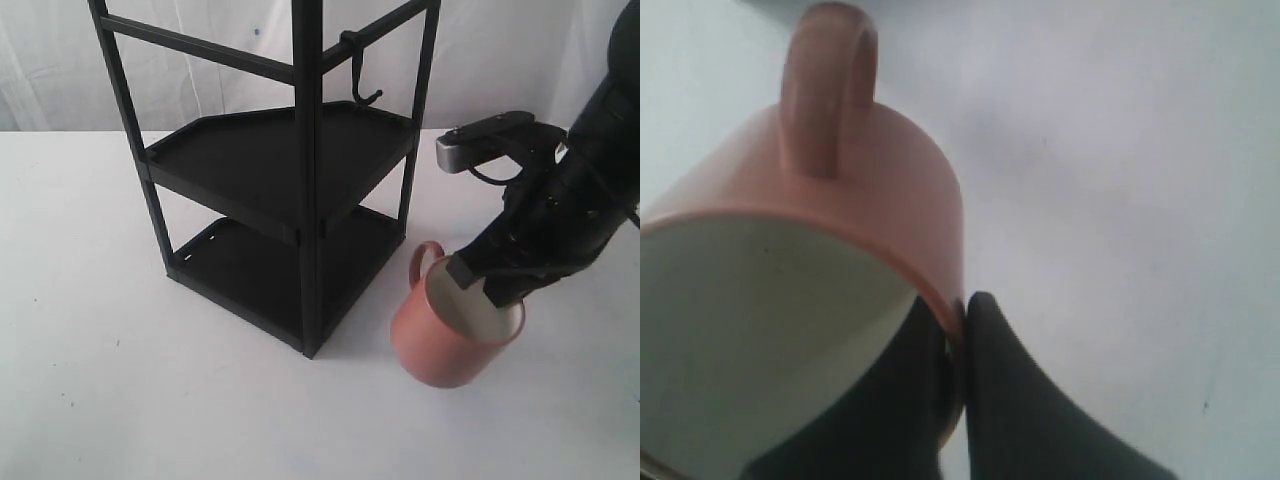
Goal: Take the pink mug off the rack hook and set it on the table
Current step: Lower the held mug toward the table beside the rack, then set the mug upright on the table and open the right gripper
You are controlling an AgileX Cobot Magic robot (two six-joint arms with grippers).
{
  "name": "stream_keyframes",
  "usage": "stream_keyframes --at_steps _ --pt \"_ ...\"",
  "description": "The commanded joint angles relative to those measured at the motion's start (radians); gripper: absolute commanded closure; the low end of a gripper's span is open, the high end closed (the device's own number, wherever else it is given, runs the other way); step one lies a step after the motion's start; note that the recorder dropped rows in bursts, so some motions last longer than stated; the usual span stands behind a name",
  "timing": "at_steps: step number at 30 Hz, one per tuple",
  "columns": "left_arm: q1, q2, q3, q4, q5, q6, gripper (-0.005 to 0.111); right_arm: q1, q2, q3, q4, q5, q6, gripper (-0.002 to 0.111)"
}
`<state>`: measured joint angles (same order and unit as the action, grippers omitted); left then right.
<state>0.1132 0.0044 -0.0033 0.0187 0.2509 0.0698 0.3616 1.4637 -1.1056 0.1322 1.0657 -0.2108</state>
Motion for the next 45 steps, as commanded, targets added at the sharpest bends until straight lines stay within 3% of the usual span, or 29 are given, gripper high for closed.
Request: stream_keyframes --at_steps 1,6,26,34,41,45 --pt "0.002 -0.004 0.003 0.001 0.005 -0.002 0.107 -0.002 -0.001 -0.01 0.031 -0.115 0.013 0.108" --pt "0.002 -0.004 0.003 0.001 0.005 -0.002 0.107 -0.002 -0.001 -0.01 0.098 -0.094 0.0 0.108" --pt "0.002 -0.004 0.003 0.001 0.005 -0.002 0.107 -0.002 0.158 -0.01 0.072 -0.239 -0.017 0.108" --pt "0.002 -0.004 0.003 0.001 0.005 -0.002 0.107 -0.002 0.181 -0.01 0.065 -0.217 -0.002 0.108" --pt "0.002 -0.004 0.003 0.001 0.005 -0.002 0.107 0.066 0.181 -0.039 -0.255 -0.118 0.286 0.108" --pt "0.002 -0.004 0.003 0.001 0.005 -0.002 0.107 0.131 0.181 -0.045 -0.287 -0.122 0.294 0.108"
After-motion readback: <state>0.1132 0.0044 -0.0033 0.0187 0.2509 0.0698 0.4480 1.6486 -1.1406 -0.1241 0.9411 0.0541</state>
